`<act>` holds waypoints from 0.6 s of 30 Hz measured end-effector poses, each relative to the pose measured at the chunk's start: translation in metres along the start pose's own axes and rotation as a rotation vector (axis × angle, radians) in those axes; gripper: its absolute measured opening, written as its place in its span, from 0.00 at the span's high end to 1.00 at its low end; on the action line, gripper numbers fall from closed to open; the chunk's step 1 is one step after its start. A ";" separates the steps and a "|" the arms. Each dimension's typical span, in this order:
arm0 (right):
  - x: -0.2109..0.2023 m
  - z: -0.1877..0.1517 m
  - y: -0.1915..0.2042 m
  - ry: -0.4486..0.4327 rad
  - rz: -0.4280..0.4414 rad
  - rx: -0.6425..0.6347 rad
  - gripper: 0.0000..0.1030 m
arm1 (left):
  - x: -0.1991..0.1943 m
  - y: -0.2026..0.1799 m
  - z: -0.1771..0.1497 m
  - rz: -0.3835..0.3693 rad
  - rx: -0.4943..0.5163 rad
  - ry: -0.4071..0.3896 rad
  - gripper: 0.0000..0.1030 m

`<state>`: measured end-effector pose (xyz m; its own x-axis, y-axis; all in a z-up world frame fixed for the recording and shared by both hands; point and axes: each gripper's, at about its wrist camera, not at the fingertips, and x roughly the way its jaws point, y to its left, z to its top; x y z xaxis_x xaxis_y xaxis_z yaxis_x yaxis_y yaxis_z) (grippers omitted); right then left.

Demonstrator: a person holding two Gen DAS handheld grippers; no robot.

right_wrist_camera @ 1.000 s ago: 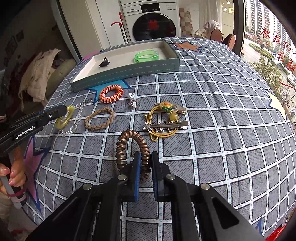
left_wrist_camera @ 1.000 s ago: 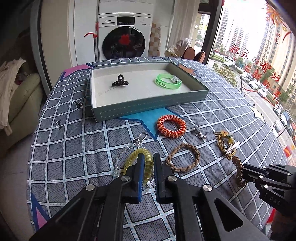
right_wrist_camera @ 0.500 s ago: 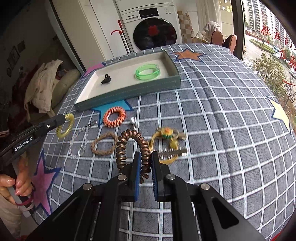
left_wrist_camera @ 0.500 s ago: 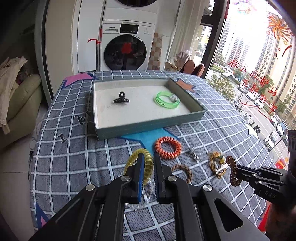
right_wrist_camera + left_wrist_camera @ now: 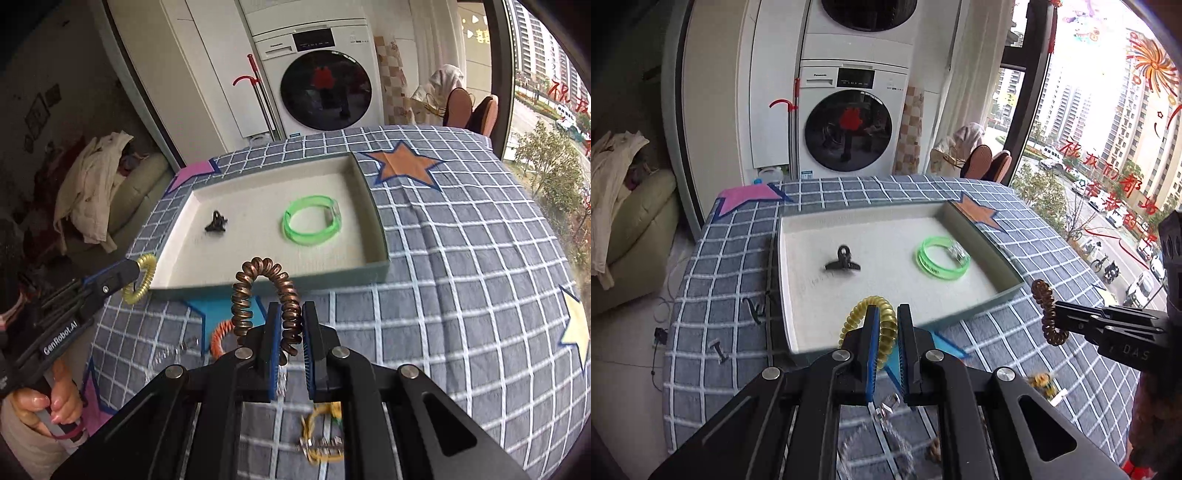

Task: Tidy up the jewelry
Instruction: 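Carry both spiral ties into the tray and open both tools to release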

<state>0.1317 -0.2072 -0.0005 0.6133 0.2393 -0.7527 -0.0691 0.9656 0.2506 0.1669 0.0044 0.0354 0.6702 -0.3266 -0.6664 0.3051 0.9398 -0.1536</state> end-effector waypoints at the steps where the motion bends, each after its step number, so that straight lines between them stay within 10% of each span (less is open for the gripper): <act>1: 0.007 0.008 0.000 0.004 0.008 0.005 0.88 | 0.005 0.001 0.005 0.007 0.006 -0.001 0.71; 18: 0.129 0.052 0.007 0.186 0.041 0.040 0.88 | 0.107 0.018 0.022 0.069 0.013 0.137 0.71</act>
<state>0.2514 -0.1746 -0.0641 0.4542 0.2968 -0.8400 -0.0572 0.9506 0.3050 0.2591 -0.0161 -0.0223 0.5916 -0.2438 -0.7685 0.2709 0.9579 -0.0953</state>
